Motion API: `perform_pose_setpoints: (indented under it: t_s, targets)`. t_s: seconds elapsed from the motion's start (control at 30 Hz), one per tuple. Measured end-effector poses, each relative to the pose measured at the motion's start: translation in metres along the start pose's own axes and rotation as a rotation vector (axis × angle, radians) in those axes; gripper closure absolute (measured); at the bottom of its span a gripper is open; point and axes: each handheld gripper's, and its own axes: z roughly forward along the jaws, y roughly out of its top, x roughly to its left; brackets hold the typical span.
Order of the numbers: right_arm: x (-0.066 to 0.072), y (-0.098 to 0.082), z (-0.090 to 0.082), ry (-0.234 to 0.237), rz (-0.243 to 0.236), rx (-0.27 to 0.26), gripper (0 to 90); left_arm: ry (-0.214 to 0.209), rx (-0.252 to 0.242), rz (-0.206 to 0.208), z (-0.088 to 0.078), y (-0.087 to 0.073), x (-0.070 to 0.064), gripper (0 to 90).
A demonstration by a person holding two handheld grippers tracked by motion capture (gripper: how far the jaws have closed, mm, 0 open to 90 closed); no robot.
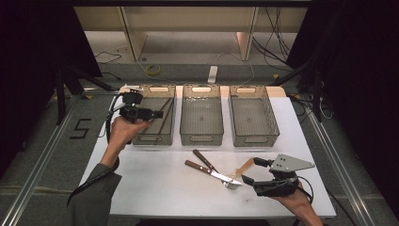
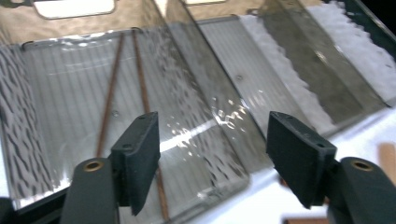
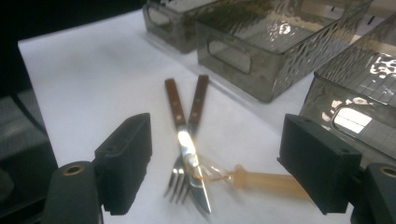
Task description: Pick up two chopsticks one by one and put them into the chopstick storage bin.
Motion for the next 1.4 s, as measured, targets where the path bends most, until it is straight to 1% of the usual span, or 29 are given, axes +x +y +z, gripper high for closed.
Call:
perform_pose_setpoints:
  t_s: [0.07, 0.2, 0.27, 0.33, 0.4, 0.47, 0.53, 0.67, 0.77, 0.83, 0.97, 1.07, 1.17, 1.27, 1.3, 1.4]
  targets:
    - [-0.004, 0.003, -0.002, -0.001, -0.029, 0.019, 26.0, -0.010, -0.007, 0.012, -0.005, -0.007, -0.004, 31.3]
    - [-0.013, 0.012, -0.006, 0.012, -0.059, 0.063, 26.1, -0.031, -0.034, 0.027, -0.015, -0.024, -0.012, 27.1]
    - [-0.017, 0.016, -0.005, 0.018, -0.073, 0.088, 26.1, -0.038, -0.042, 0.038, -0.018, -0.033, -0.018, 26.0]
    - [-0.022, 0.020, -0.003, 0.013, -0.092, 0.116, 26.1, -0.045, -0.061, 0.055, -0.021, -0.042, -0.023, 24.7]
    - [-0.026, 0.023, -0.001, 0.013, -0.106, 0.136, 26.2, -0.052, -0.071, 0.071, -0.022, -0.052, -0.029, 23.7]
    - [-0.028, 0.027, 0.002, 0.016, -0.117, 0.157, 26.2, -0.064, -0.088, 0.066, -0.021, -0.061, -0.032, 22.8]
    - [-0.030, 0.030, 0.007, 0.024, -0.139, 0.186, 26.3, -0.074, -0.089, 0.070, -0.019, -0.069, -0.036, 22.5]
    - [-0.033, 0.036, 0.017, 0.038, -0.181, 0.255, 26.3, -0.085, -0.086, 0.097, -0.017, -0.085, -0.046, 20.5]
    - [-0.036, 0.039, 0.023, 0.051, -0.212, 0.301, 26.4, -0.095, -0.097, 0.114, -0.018, -0.095, -0.051, 20.2]
    - [-0.039, 0.041, 0.027, 0.063, -0.234, 0.329, 26.5, -0.096, -0.104, 0.119, -0.021, -0.100, -0.053, 19.7]
    - [-0.042, 0.043, 0.034, 0.093, -0.283, 0.387, 26.4, -0.115, -0.138, 0.127, -0.028, -0.108, -0.057, 19.7]
    - [-0.043, 0.043, 0.041, 0.109, -0.309, 0.429, 26.4, -0.123, -0.138, 0.136, -0.030, -0.111, -0.060, 19.5]
    - [-0.044, 0.041, 0.049, 0.129, -0.337, 0.474, 26.3, -0.115, -0.121, 0.160, -0.029, -0.116, -0.064, 19.1]
    - [-0.043, 0.039, 0.056, 0.130, -0.360, 0.505, 26.3, -0.119, -0.115, 0.172, -0.029, -0.119, -0.068, 18.3]
    - [-0.042, 0.039, 0.058, 0.133, -0.372, 0.510, 26.6, -0.117, -0.122, 0.178, -0.029, -0.120, -0.069, 18.2]
    - [-0.040, 0.037, 0.064, 0.143, -0.399, 0.547, 27.1, -0.128, -0.132, 0.177, -0.033, -0.122, -0.069, 18.2]
